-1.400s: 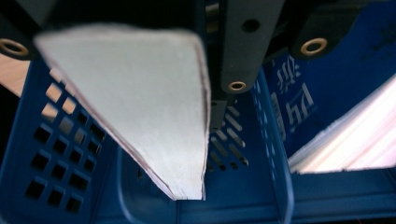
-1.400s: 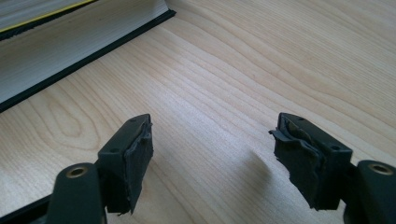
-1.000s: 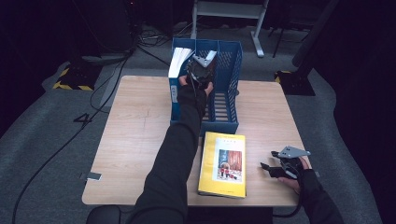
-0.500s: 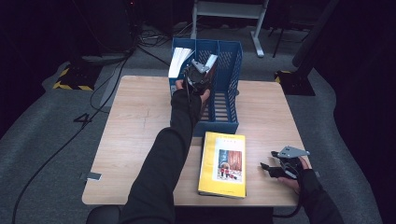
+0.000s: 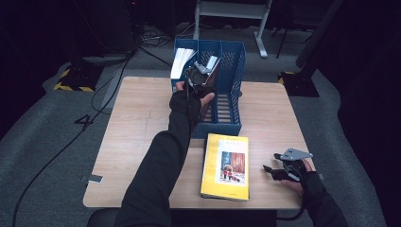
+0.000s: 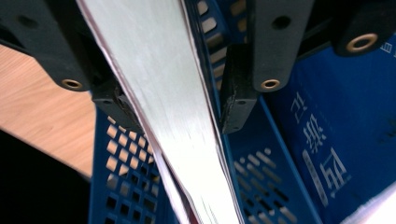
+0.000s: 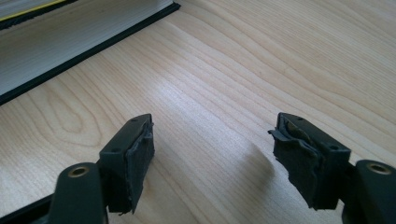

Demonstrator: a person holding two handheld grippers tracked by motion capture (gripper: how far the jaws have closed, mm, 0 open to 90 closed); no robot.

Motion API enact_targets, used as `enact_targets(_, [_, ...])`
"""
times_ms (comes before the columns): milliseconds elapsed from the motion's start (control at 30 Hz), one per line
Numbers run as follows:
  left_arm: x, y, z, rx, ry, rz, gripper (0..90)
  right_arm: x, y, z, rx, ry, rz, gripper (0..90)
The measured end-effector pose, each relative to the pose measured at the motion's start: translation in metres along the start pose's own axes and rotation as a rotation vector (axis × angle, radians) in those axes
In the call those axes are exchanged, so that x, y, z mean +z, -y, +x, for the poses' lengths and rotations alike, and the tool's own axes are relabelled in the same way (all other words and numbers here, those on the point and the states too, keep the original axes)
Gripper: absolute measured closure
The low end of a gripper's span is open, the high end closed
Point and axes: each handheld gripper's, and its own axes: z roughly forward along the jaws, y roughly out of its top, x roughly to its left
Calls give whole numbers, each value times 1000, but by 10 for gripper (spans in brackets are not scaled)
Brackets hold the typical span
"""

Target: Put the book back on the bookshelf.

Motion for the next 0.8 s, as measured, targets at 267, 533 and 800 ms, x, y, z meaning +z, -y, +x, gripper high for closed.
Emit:
enact_targets(267, [2, -16, -4, 46, -55, 65, 588, 0, 0, 1, -7, 3, -1, 296])
enact_targets(533, [4, -20, -7, 50, -68, 80, 714, 0, 0, 1, -1, 3, -1, 296])
enact_targets(800, [13, -20, 0, -8, -94, 30, 730, 0, 0, 1, 0, 3, -1, 296])
